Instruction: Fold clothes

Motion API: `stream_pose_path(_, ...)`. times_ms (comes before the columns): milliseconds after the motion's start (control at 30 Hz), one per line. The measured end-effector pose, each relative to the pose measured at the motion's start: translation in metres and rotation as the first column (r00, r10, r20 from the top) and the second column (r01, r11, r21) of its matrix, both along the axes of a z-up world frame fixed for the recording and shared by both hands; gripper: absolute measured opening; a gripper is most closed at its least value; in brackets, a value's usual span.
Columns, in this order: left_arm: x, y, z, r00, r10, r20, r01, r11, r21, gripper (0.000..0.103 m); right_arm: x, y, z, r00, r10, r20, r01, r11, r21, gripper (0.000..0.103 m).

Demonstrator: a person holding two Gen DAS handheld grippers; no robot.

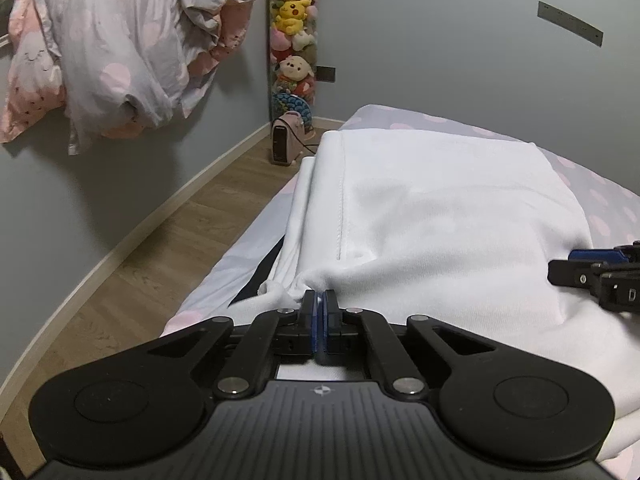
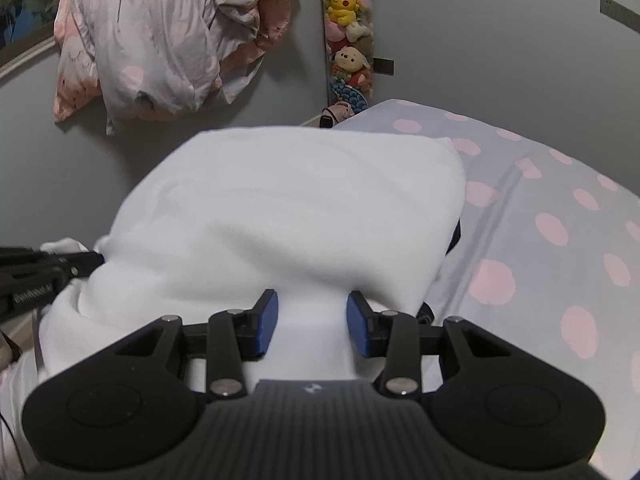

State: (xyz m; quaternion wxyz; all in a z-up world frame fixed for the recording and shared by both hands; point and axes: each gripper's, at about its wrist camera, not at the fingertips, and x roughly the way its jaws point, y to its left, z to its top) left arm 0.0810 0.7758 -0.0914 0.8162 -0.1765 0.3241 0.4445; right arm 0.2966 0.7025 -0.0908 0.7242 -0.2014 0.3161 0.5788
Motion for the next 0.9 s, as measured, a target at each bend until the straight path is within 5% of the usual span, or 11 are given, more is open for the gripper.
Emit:
stream_pose_path(200,-0.010,-0.032,0.038,1.000,0.001,-0.027,0.000,1.000,0.020,0.004,-0.006,-0.029,0.025,0.999,-0.041,0.018,0.042,0.999,-0.033,0.043)
stream_pose_path(533,-0.034,-0.115,0.130,1.000,-0.014,-0.020,0.016,0.992,0.125,0.017,-0.018,-0.134,0.128,0.992,-0.095,0.078,0.090,0.994,0.068,0.054)
stream_pose_path(700,-0.052,-0.171,0.176,1.000,-0.017,0.005,0.015,0.980,0.200,0.029,-0.041,-0.197,0.180,0.989,-0.093,0.114,0.075,0.985,0.154,0.071)
stream_pose_path(900,-0.074,-0.243,0.223,0.998,-0.037,0.054,0.020,0.958,0.286,0.054,-0.084,-0.276,0.233,0.981,-0.085,0.176,0.035,0.963,0.268,0.077)
